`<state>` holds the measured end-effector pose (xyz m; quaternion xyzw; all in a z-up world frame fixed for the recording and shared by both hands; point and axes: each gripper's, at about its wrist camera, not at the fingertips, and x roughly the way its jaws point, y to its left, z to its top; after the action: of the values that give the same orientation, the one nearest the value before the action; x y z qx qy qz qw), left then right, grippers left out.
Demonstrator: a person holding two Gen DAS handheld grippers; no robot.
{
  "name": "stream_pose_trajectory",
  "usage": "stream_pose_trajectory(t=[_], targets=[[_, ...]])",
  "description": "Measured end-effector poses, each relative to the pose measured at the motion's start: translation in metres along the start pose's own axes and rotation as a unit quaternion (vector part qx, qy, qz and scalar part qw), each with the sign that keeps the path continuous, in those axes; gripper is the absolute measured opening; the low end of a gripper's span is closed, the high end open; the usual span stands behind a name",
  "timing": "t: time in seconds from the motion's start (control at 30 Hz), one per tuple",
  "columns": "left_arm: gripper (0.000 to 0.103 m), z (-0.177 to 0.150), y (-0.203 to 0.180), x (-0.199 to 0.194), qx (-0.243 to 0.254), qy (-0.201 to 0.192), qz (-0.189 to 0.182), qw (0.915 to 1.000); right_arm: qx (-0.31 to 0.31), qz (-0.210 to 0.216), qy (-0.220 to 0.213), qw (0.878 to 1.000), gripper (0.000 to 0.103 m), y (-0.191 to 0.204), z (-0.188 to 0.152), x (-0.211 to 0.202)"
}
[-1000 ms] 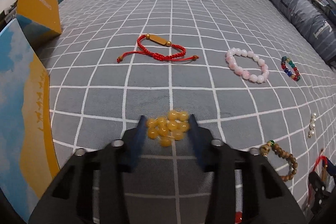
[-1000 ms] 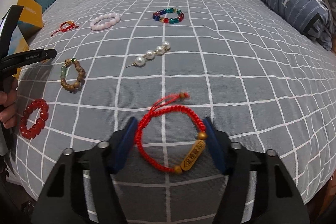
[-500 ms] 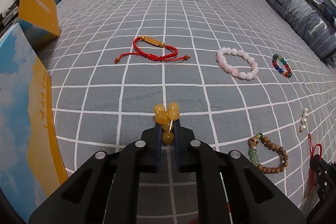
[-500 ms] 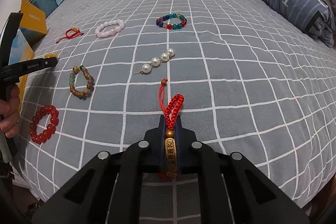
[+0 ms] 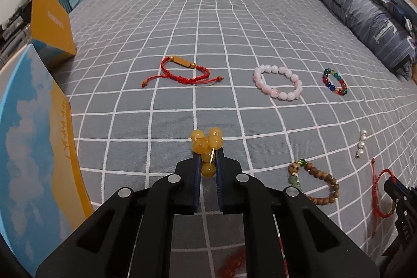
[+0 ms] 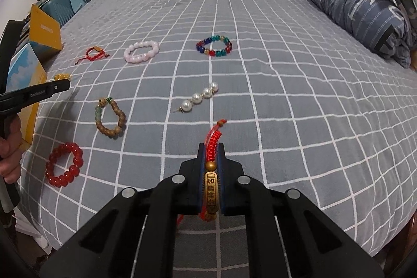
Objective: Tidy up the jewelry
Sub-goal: 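Carry both held bracelets over the open white box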
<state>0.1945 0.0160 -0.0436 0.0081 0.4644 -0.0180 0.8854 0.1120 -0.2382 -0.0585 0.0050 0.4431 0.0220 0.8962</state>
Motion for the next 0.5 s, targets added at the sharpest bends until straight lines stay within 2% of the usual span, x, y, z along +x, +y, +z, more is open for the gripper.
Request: stream_pose_trajectory(t=[0.5], targets=[[0.009,0.009,-0.001,-0.052,0.004,-0.030,-0.005,0.9995,-0.023,0.000,-0.047,0.999,0.008,0.015,0.038,-0.029]])
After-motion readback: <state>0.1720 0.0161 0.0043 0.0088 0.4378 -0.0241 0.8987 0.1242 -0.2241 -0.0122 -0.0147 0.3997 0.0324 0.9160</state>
